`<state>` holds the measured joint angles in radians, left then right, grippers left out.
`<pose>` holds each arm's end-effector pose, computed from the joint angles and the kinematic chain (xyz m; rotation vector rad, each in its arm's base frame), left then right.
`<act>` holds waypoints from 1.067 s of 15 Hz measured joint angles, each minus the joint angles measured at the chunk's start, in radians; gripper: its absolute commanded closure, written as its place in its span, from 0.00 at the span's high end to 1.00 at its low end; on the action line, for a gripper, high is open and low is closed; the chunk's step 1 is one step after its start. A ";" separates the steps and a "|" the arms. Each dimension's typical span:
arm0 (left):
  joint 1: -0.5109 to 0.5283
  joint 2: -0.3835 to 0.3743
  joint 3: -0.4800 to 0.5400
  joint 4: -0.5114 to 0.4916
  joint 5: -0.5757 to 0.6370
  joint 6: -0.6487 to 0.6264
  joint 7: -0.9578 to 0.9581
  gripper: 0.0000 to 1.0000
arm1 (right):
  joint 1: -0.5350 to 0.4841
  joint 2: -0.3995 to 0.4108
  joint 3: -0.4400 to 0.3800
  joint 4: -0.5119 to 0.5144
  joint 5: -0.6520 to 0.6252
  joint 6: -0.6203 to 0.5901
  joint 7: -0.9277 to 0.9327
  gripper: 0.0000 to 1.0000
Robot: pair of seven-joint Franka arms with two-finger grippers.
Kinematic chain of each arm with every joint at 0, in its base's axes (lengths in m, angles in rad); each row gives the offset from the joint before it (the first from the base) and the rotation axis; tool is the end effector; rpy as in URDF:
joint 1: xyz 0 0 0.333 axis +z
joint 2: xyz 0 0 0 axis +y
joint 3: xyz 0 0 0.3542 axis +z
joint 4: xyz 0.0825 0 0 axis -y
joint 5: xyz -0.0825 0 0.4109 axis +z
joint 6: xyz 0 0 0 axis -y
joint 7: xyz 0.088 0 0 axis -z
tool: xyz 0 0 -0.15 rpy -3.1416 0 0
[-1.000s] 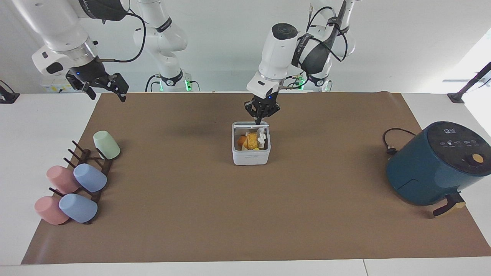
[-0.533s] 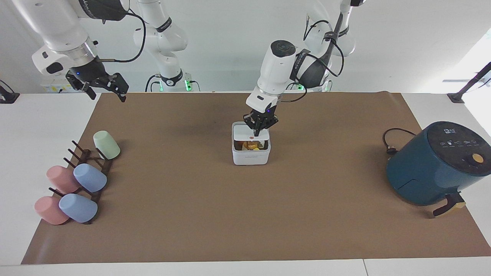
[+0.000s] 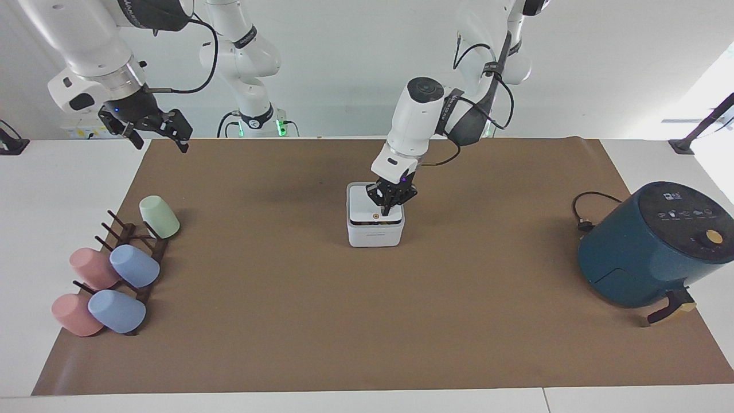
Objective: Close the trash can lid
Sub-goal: 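Press the lid down onto the bin with the left gripper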
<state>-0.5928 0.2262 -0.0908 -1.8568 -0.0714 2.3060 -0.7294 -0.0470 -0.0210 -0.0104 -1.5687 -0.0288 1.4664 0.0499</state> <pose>0.5248 -0.4284 0.4042 2.9289 0.1353 0.1757 0.5583 -0.0367 0.6242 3.1062 -0.1696 -0.1267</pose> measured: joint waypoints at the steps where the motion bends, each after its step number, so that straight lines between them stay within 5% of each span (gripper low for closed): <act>1: 0.001 0.005 0.000 0.000 0.000 0.010 -0.001 0.00 | 0.000 0.000 0.000 0.000 0.000 0.000 0.000 1.00; 16: 0.011 0.049 -0.002 0.036 0.015 0.041 -0.007 0.00 | 0.000 0.000 0.000 0.000 0.000 0.000 0.000 1.00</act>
<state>-0.5818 0.2751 -0.0927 -1.8207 -0.0568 2.3469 -0.7363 -0.0470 -0.0210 -0.0104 -1.5687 -0.0288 1.4664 0.0499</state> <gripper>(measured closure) 0.991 0.000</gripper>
